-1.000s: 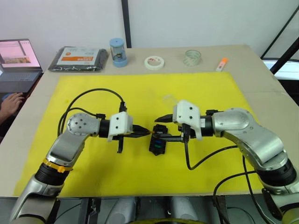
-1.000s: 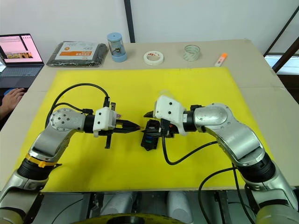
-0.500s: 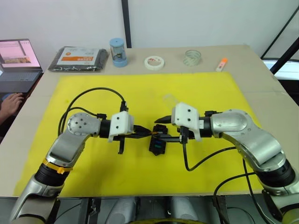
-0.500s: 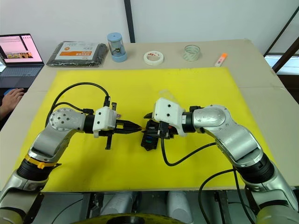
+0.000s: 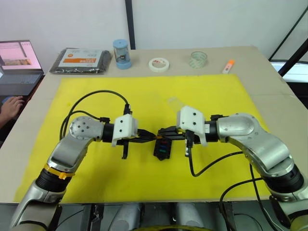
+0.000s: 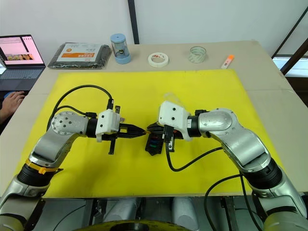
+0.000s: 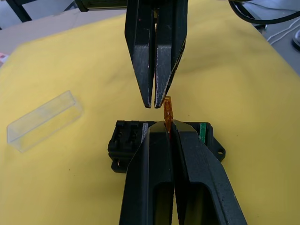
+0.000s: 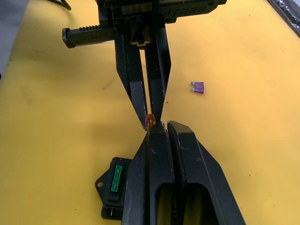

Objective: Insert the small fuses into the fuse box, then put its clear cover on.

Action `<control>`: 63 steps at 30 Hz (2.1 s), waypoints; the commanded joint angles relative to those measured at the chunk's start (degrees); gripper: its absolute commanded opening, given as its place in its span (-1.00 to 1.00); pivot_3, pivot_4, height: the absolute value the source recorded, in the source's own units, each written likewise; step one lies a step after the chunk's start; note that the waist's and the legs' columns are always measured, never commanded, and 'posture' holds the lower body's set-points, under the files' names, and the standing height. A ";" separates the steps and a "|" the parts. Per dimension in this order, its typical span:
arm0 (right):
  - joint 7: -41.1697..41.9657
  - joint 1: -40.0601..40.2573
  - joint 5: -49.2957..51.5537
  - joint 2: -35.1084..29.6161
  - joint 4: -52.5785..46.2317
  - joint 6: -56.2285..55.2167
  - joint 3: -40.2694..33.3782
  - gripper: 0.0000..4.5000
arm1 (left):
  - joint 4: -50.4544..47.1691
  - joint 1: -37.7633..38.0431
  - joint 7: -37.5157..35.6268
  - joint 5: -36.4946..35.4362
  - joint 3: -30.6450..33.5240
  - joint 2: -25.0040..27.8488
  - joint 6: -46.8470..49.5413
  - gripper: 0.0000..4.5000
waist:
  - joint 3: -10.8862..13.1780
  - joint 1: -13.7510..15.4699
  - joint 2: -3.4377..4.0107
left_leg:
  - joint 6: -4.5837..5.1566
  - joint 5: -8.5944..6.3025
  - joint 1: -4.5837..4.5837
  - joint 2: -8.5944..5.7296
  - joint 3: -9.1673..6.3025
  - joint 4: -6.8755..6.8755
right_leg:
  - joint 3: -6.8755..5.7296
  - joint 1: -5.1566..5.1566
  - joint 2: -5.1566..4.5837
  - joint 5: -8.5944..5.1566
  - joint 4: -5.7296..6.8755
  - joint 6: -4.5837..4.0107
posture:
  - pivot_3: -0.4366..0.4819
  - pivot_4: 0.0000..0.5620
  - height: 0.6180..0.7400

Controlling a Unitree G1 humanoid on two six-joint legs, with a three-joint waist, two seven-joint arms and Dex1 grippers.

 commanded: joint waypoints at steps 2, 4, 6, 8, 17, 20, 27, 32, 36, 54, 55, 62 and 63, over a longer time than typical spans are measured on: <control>0.47 -0.80 2.42 0.10 -2.56 0.72 -2.01 -0.80 | -2.25 -0.85 0.39 -0.69 1.39 0.69 -0.19 -1.00 | 0.00 0.01 0.00 | 0.00 0.00 0.00 0.00 0.00 0.00 | 0.00 0.00 0.00 0.00 0.00 0.00 | -0.05 -0.47 1.00; 0.23 -0.65 2.62 0.05 -2.78 0.88 -2.00 -0.54 | -2.26 -0.79 0.49 -0.60 1.36 0.68 -0.24 -1.00 | 0.00 0.01 0.00 | 0.00 0.00 0.00 0.00 0.00 0.00 | 0.00 0.00 0.00 0.00 0.00 0.00 | -0.05 -0.47 1.00; 0.00 -0.33 2.32 0.03 -2.73 0.66 -1.80 -0.28 | -2.16 -0.89 0.55 -0.55 1.33 0.61 -0.29 -1.00 | 0.00 0.00 0.00 | 0.00 0.00 0.00 0.00 0.00 0.00 | 0.00 0.00 0.00 0.00 0.00 0.00 | -0.05 -0.47 1.00; -0.10 0.06 1.78 -0.17 -2.53 0.16 -1.48 0.01 | -2.12 -0.94 0.54 -0.59 1.32 0.57 -0.30 -1.00 | 0.00 0.01 0.00 | 0.00 0.00 0.00 0.00 0.00 0.00 | 0.00 0.00 0.00 0.00 0.00 0.00 | -0.05 -0.47 1.00; -0.35 1.15 0.41 0.01 -1.60 -1.02 -0.90 0.01 | -2.33 -0.59 0.34 -1.19 1.39 0.52 -0.07 -1.00 | 0.00 0.01 0.00 | 0.00 0.00 0.00 0.00 0.00 0.00 | 0.00 0.00 0.00 0.00 0.00 0.00 | -0.05 -0.47 1.00; -0.24 1.19 0.51 -0.06 -1.57 -1.06 -0.90 -0.07 | -2.46 -0.49 0.33 -1.37 1.42 0.52 0.09 -1.00 | 0.00 0.00 0.00 | 0.00 0.00 0.00 0.00 0.00 0.00 | 0.00 0.00 0.00 0.00 0.00 0.00 | -0.05 -0.47 1.00; -0.14 0.79 0.87 0.07 -1.46 -0.70 -0.95 -0.98 | -2.47 -0.61 0.29 -1.54 1.50 0.58 0.43 -1.00 | 0.00 -0.01 0.00 | 0.00 0.00 0.00 0.00 0.00 0.00 | 0.00 0.00 0.00 0.00 0.00 0.00 | -0.05 -0.47 1.00; -0.16 0.45 1.05 0.17 -1.36 -0.58 -1.05 -0.98 | -2.75 -0.49 0.29 -1.58 1.54 0.64 0.59 -1.00 | 0.00 0.01 0.00 | 0.00 0.00 0.00 0.00 0.00 0.00 | 0.00 0.00 0.00 0.00 0.00 0.00 | -0.05 -0.47 1.00; 0.00 0.25 1.16 0.12 -1.20 -0.57 -1.14 -0.98 | -2.94 -0.34 0.30 -1.69 1.69 0.61 0.84 -1.00 | 0.00 -0.01 0.00 | 0.00 0.00 0.00 0.00 0.00 0.00 | 0.00 0.00 0.00 0.00 0.00 0.00 | -0.05 -0.47 1.00; 0.03 0.84 1.30 -0.38 -0.24 -0.63 -1.56 -0.11 | -3.12 -1.26 0.34 -2.39 1.91 0.11 1.72 -1.00 | 0.00 0.01 0.00 | 0.00 0.00 0.00 0.00 0.00 0.00 | 0.00 0.00 0.00 0.00 0.00 0.00 | -0.05 -0.47 1.00; 0.01 0.94 1.24 -0.32 -0.17 -0.71 -1.54 -0.11 | -3.25 -1.27 0.36 -2.54 1.90 0.14 1.82 -1.00 | 0.00 0.01 0.00 | 0.00 0.00 0.00 0.00 0.00 0.00 | 0.00 0.00 0.00 0.00 0.00 0.00 | -0.05 -0.47 1.00; 0.54 1.81 0.22 -0.31 0.97 -2.38 -1.24 -0.11 | -3.56 -0.89 0.70 -2.85 1.87 0.40 1.71 -1.00 | 0.00 0.02 0.00 | 0.00 0.00 0.00 0.00 0.00 0.00 | 0.00 0.00 0.00 0.00 0.00 0.00 | -0.05 -0.47 1.00; 0.56 1.88 0.21 -0.23 1.06 -2.59 -1.30 -0.19 | -3.56 -0.74 0.71 -2.82 1.87 0.48 1.61 -1.00 | 0.00 0.00 0.00 | 0.00 0.00 0.00 0.00 0.00 0.00 | 0.00 0.00 0.00 0.00 0.00 0.00 | -0.05 -0.47 1.00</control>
